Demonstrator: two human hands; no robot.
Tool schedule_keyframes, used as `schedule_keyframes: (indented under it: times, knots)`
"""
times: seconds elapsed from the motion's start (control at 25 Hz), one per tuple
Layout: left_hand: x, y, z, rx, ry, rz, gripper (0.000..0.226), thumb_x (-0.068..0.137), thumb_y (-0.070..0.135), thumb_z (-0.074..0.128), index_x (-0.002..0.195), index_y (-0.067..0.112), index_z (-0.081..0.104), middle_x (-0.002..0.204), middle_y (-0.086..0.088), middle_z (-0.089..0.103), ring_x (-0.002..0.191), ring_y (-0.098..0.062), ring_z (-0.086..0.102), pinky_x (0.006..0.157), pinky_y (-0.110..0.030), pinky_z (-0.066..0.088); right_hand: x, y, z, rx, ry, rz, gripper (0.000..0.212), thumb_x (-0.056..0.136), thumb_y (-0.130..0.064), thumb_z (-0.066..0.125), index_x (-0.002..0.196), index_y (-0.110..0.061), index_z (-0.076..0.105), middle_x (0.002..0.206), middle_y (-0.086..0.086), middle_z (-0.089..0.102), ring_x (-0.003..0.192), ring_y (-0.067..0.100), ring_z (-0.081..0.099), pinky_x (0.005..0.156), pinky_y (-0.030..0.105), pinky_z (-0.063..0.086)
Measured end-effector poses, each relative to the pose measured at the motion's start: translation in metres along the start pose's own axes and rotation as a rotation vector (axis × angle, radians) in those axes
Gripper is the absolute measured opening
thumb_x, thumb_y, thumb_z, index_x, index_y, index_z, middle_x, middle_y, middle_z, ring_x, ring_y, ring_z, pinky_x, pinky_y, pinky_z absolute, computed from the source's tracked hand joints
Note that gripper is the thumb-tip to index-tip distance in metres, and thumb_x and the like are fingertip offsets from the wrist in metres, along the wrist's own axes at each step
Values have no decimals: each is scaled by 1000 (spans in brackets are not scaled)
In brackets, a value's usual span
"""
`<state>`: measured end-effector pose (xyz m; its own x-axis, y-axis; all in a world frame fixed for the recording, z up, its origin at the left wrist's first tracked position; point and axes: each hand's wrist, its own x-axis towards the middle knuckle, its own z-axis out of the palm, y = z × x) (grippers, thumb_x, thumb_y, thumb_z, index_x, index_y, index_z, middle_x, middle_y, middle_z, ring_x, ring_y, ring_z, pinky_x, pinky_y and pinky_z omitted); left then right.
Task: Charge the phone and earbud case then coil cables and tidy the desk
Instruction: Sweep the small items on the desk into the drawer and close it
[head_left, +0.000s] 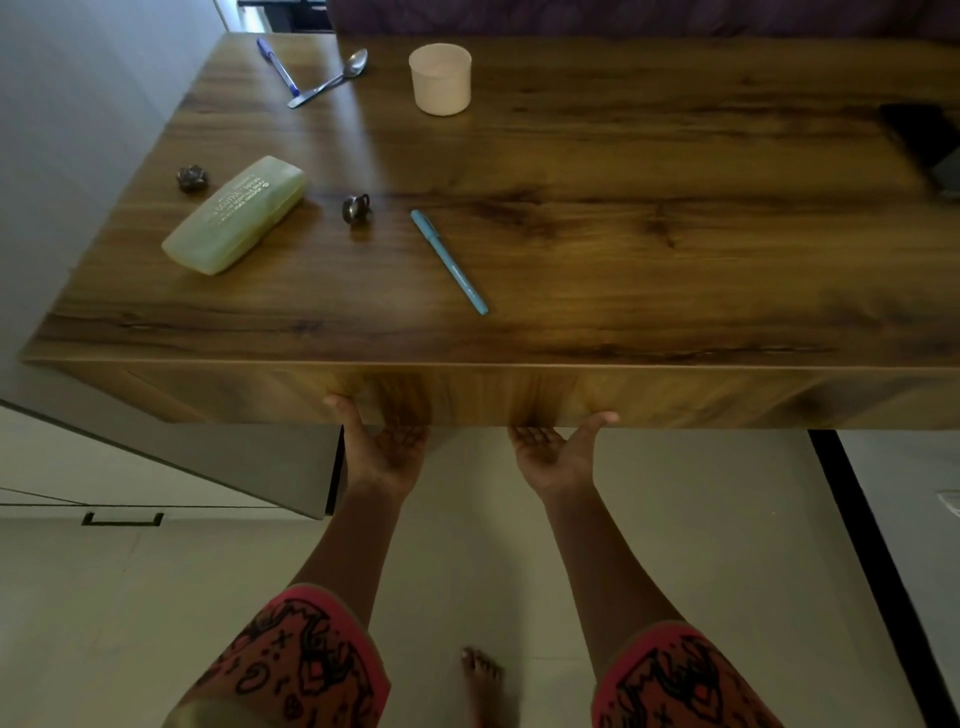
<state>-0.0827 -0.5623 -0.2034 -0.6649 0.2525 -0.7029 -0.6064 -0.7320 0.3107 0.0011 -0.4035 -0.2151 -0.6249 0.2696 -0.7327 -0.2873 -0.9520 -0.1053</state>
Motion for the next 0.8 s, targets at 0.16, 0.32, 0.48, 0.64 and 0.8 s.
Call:
schedule_keyframes:
  times: [0.16,0.32,0.48,0.64,0.8]
  knots:
    - [1,0,1,15,4,21,105,70,70,58,146,13,14,146,-18,31,132,-36,37,111,-51,29,1,0,2,-13,-4,-17,116,70,-80,40,145,1,6,153,21,16,140,35,21,116,49,19]
    - [-7,-4,-15,48,-10,49,98,72,69,56,144,15,18,131,-17,43,114,-33,50,108,-49,35,-6,5,-13,-17,-9,-46,116,69,-81,39,146,-2,6,153,20,17,139,35,23,114,50,21]
    - [-46,-14,-58,92,-7,24,92,75,71,51,141,14,23,119,-17,50,108,-31,53,110,-44,33,-43,17,-53,-56,30,-30,113,70,-80,34,145,1,8,153,21,17,140,36,22,115,50,21]
    - [-92,-24,-97,64,6,-17,97,73,72,51,143,12,22,145,-20,33,132,-33,37,114,-45,27,-86,31,-91,-52,61,-45,111,72,-80,32,144,2,10,152,22,19,139,37,24,114,50,23]
    - [-135,-34,-141,46,9,-60,113,66,75,53,142,-1,18,145,-20,33,133,-31,36,115,-43,25,-128,44,-135,-42,51,-52,110,72,-80,32,144,2,13,150,22,23,137,37,28,113,51,24]
